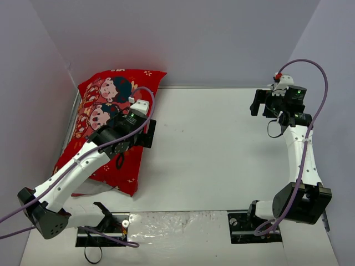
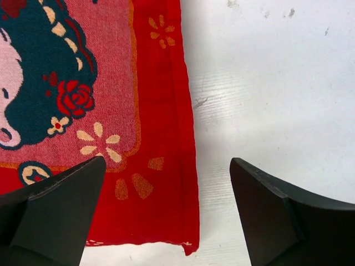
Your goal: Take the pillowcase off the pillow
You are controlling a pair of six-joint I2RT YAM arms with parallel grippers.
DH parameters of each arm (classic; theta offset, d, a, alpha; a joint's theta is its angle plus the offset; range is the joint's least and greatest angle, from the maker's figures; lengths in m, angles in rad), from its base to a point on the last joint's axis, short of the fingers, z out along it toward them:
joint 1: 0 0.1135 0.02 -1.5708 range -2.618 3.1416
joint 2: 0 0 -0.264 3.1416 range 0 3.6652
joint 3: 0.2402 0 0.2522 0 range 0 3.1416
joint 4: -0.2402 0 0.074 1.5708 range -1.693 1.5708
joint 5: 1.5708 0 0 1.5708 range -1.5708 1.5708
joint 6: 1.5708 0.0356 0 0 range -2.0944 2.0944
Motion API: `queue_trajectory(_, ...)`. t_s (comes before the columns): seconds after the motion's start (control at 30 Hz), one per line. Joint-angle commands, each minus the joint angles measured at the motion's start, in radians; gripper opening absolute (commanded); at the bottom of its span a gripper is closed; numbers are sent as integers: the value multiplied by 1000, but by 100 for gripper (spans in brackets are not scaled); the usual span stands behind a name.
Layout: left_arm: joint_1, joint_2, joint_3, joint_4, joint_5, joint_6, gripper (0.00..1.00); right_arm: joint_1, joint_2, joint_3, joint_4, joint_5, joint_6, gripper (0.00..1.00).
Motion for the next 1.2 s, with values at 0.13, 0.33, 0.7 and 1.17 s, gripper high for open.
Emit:
queue_trajectory(0.13, 1, -33, -40, 38, 82, 58, 95, 2, -9, 18, -5, -90, -49, 100)
queue_trajectory(0.33, -13, 96, 39, -67, 21, 60, 95, 120, -23, -1, -140, -163, -323, 100)
queue_trajectory(0.7, -127, 504, 216, -336, -351, -67, 94, 171, 9, -87, -209, -469, -452, 100)
queue_trajectory(1.17, -127, 731, 213, -318, -612, -147, 2, 66, 69, -101, -209, -549, -465, 99)
